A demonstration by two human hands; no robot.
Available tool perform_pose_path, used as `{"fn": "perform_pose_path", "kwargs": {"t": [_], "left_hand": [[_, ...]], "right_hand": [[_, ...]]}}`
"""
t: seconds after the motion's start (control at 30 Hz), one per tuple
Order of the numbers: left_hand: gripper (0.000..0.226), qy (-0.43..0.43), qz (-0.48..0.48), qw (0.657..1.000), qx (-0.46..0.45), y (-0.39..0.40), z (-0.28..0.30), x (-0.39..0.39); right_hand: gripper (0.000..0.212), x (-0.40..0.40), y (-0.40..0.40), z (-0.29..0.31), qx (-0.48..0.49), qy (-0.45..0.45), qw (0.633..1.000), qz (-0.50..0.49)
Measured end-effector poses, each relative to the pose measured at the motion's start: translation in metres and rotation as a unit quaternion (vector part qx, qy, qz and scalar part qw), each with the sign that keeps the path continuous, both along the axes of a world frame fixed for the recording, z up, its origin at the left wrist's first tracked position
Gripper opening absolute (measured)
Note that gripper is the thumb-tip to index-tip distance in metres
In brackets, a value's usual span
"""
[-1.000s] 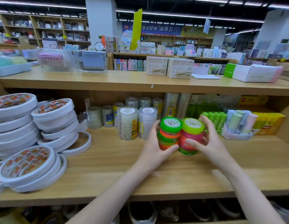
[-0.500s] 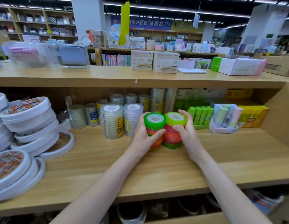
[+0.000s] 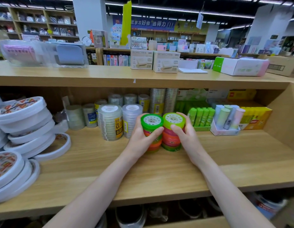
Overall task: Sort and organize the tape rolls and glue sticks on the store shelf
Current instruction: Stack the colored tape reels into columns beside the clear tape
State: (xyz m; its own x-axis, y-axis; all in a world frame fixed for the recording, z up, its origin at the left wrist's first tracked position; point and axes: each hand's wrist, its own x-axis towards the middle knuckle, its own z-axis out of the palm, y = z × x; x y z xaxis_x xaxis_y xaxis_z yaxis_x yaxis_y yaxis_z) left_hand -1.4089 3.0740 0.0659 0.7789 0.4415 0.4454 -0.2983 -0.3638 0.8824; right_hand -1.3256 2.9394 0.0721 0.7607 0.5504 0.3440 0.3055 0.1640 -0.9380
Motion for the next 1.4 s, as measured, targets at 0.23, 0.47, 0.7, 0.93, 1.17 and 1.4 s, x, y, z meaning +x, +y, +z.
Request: {"fn": "perform_pose_path", "kwargs": {"t": [0.23,0.47,0.7,0.93,1.17,1.4], "left_hand": [[0.067,0.001,0.012,1.0,0.013,-0.0004,-0.0005,-0.0024],[0.07,0.0,0.019,0.999,0.035,0.0013,-0.0033,-0.0019],[0.068,-0.002,0.033,0.999,0.038,-0.0002,-0.0037,-0.0021],[0.064,0.002,0.029,0.999,0.038,0.0002,-0.004,-0.002],[0.09,0.009,0.022,0.999,0.029,0.0022,-0.0057,-0.0015],[0.084,-0.002,0.042,0.997,0.07,0.0023,-0.0048,0.0011]], "right_hand": [[0.069,-0.0087,-0.0038,0.0036,-0.007,-0.069,0.998,0.001],[0.073,-0.0076,-0.005,0.0005,-0.011,-0.061,0.998,-0.006],[0.064,-0.0088,-0.0041,0.0006,-0.011,-0.052,0.998,-0.02],[0.059,-0.0079,-0.0041,0.0012,-0.018,-0.05,0.998,-0.018],[0.066,-0.0054,-0.0029,-0.0004,-0.029,-0.038,0.999,-0.016],[0.055,-0.0054,-0.0015,0.0015,-0.026,-0.025,0.999,-0.002]]}}
